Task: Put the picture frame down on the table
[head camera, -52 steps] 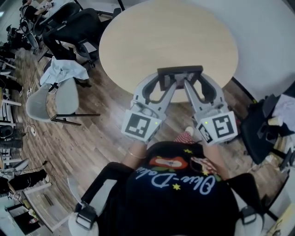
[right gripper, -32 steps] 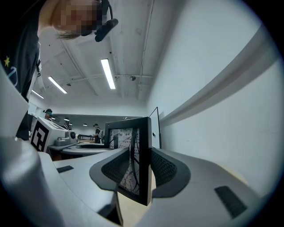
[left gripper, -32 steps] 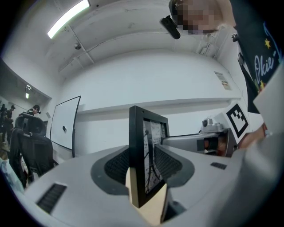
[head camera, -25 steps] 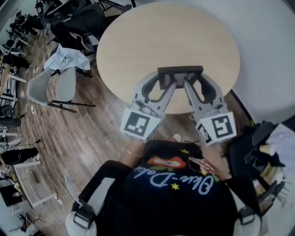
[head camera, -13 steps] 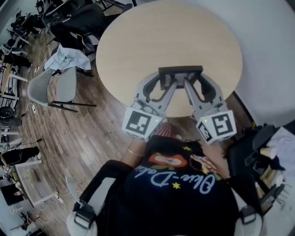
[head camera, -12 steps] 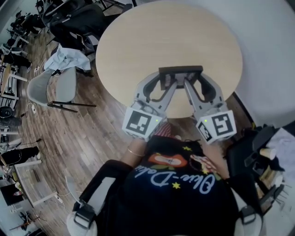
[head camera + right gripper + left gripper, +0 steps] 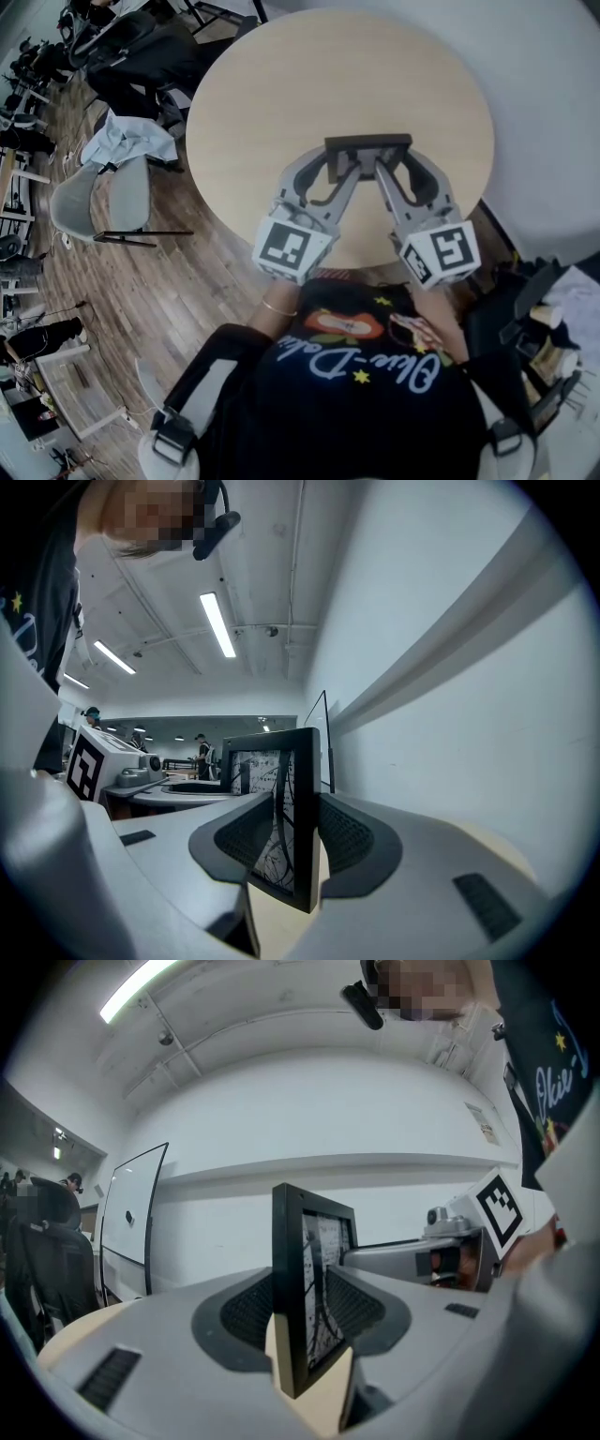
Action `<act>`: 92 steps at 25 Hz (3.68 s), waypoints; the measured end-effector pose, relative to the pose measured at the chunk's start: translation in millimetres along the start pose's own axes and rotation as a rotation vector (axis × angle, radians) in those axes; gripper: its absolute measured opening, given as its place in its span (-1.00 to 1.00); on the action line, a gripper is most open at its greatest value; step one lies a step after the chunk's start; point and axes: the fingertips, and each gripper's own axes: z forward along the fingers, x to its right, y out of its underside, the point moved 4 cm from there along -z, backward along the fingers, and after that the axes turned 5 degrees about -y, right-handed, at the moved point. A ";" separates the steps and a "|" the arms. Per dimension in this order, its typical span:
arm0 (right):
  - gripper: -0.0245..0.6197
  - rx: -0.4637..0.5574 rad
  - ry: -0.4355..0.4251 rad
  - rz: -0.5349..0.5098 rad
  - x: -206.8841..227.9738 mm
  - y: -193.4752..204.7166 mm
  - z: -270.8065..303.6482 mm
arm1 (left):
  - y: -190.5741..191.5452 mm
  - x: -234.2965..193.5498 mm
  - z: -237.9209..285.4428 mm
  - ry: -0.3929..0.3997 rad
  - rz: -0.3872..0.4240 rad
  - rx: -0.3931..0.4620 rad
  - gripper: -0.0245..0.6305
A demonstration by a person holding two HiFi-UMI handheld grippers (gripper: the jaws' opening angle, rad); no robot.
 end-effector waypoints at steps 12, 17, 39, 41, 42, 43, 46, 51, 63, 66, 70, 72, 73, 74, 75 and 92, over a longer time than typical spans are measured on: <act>-0.49 -0.064 0.063 0.011 34.3 21.7 19.9 | 27.2 -14.9 43.2 0.071 0.001 -0.053 -0.46; -0.49 -0.098 0.065 0.015 42.4 32.9 32.9 | 41.0 -25.8 53.9 0.080 -0.003 -0.080 -0.46; -0.49 -0.257 0.063 0.097 72.4 91.2 85.0 | 103.6 -65.5 93.8 0.090 -0.077 -0.228 -0.46; -0.49 -0.273 0.064 0.107 74.3 96.7 89.2 | 109.5 -68.9 96.7 0.094 -0.084 -0.244 -0.46; -0.49 -0.280 0.065 0.112 75.1 99.5 91.3 | 112.3 -70.8 97.9 0.095 -0.089 -0.252 -0.46; -0.49 -0.287 0.065 0.117 75.7 102.2 93.3 | 115.0 -72.3 99.0 0.096 -0.093 -0.259 -0.46; -0.49 -0.310 0.069 0.139 78.3 112.3 95.3 | 123.7 -74.1 101.5 0.097 -0.101 -0.282 -0.46; -0.49 -0.348 0.087 0.192 86.0 132.3 95.4 | 140.8 -73.5 108.1 0.100 -0.111 -0.325 -0.46; -0.49 -0.440 0.082 0.281 92.5 171.2 99.0 | 178.4 -73.2 113.9 0.111 -0.144 -0.426 -0.46; -0.49 -0.456 0.081 0.304 93.3 178.8 102.3 | 186.3 -75.7 115.2 0.113 -0.154 -0.445 -0.46; -0.49 -0.451 0.080 0.324 96.7 183.6 106.9 | 191.0 -79.2 117.9 0.107 -0.178 -0.445 -0.46; -0.49 -0.457 0.079 0.332 98.3 185.1 109.1 | 193.3 -80.4 119.8 0.105 -0.186 -0.447 -0.45; -0.49 -0.459 0.080 0.335 99.2 186.0 109.8 | 194.7 -80.6 121.0 0.105 -0.188 -0.449 -0.45; -0.49 -0.460 0.081 0.337 100.2 186.9 110.4 | 195.8 -80.7 122.4 0.106 -0.189 -0.451 -0.44; -0.49 -0.459 0.082 0.339 101.1 187.9 110.7 | 196.6 -80.7 123.6 0.106 -0.190 -0.452 -0.43; -0.49 -0.496 0.081 0.314 105.6 199.3 131.9 | 209.1 -95.7 132.9 0.068 -0.237 -0.491 -0.36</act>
